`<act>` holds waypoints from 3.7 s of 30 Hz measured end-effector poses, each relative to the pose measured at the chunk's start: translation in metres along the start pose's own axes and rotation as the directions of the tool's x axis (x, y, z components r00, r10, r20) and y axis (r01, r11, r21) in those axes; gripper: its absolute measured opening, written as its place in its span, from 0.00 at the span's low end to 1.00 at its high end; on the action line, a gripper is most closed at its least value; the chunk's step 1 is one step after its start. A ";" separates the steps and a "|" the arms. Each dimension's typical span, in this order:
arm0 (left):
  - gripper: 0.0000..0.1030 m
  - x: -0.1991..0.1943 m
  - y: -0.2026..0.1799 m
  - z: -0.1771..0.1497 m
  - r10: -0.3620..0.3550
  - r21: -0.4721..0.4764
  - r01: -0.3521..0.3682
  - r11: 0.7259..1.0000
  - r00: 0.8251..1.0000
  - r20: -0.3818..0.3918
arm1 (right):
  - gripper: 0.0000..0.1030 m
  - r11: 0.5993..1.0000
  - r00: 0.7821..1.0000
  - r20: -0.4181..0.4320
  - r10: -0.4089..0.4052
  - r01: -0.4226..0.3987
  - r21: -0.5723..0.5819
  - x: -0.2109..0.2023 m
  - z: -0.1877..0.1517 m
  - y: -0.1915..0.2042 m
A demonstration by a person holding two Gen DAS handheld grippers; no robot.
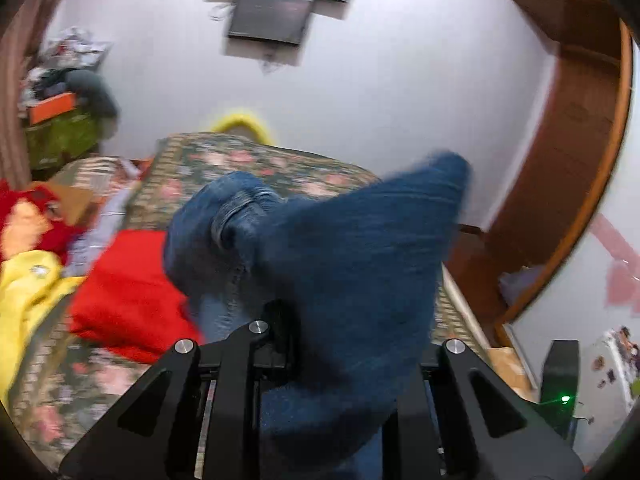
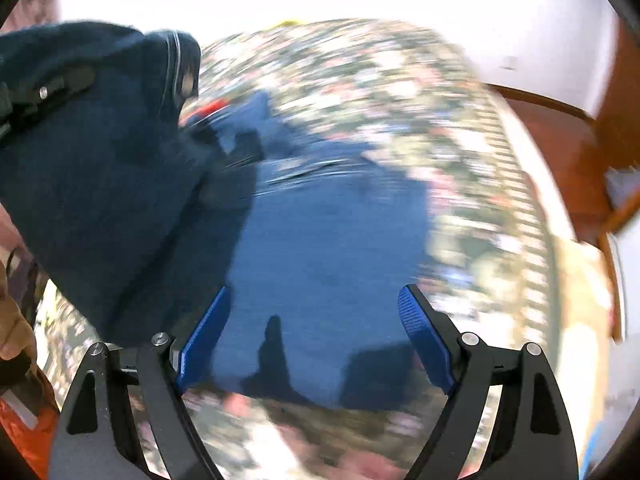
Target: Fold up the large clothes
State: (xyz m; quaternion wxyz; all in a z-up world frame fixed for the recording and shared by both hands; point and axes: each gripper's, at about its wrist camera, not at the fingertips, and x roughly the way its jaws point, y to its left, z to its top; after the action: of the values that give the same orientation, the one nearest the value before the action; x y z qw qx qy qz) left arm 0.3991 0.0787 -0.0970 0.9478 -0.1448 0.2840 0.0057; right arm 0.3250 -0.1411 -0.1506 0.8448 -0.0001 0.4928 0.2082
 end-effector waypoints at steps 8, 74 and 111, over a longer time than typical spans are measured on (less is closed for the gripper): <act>0.16 0.053 -0.106 -0.059 -0.114 0.266 0.168 0.949 0.972 -0.207 | 0.81 0.973 0.992 0.041 -0.118 0.107 0.205 -0.045 -0.028 -0.085; 0.94 -0.003 0.070 -0.091 0.129 0.181 -0.073 0.981 0.939 -0.319 | 0.95 0.998 0.996 0.071 0.054 -0.055 0.014 -0.034 -0.013 -0.019; 0.76 0.136 0.094 -0.095 -0.407 -0.345 0.239 0.908 0.702 -0.585 | 0.57 0.872 0.887 -0.172 0.429 -0.357 0.336 0.094 0.025 -0.064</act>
State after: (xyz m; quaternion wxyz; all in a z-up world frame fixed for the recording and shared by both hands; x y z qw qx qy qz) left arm 0.4533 0.1325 -0.2709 0.7525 -0.3003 0.5587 -0.1773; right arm 0.4085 -0.1609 -0.2289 0.7084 0.2016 0.6065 0.2994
